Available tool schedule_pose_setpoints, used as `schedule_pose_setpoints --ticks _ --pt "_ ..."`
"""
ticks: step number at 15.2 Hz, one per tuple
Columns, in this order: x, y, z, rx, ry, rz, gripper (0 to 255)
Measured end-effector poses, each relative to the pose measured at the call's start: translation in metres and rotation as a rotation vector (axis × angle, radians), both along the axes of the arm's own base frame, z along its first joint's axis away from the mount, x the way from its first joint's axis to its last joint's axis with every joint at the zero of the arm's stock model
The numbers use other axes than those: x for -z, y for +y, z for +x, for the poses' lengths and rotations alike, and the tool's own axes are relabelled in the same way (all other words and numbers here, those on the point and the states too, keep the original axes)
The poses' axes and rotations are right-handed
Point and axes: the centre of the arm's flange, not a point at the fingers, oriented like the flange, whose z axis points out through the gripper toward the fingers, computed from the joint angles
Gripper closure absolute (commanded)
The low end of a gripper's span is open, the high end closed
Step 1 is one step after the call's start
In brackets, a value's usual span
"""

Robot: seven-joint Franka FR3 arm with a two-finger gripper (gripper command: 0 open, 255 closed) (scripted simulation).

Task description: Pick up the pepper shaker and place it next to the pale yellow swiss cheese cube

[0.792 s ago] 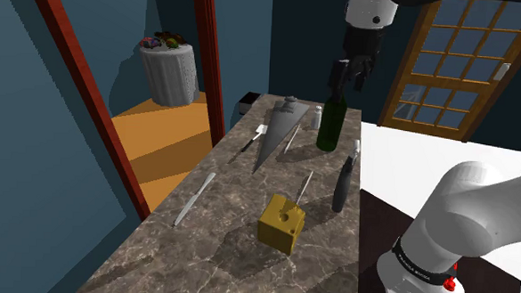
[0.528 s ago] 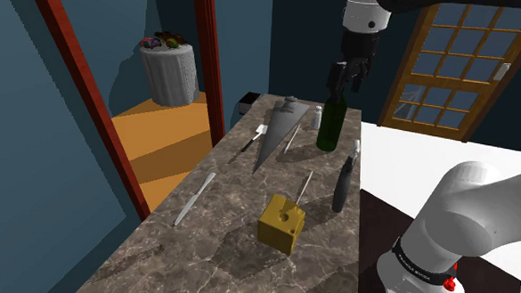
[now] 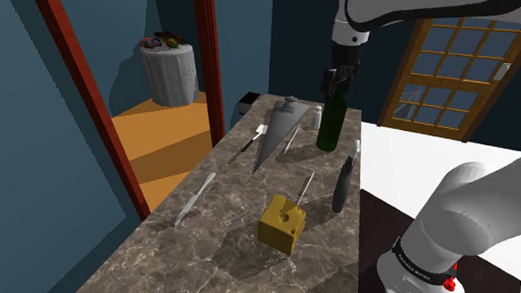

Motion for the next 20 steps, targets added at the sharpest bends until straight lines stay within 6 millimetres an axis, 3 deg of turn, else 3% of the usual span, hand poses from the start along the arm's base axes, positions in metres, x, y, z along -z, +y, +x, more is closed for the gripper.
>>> schedule_pose_setpoints --ticks 13,19,20 --pt "0.075 -0.122 0.096 -0.044 0.038 0.014 0" --pt "0.099 -0.180 0.158 -0.072 -0.036 -0.028 0" --pt "0.116 -0.187 0.161 -0.072 0.007 -0.009 0"
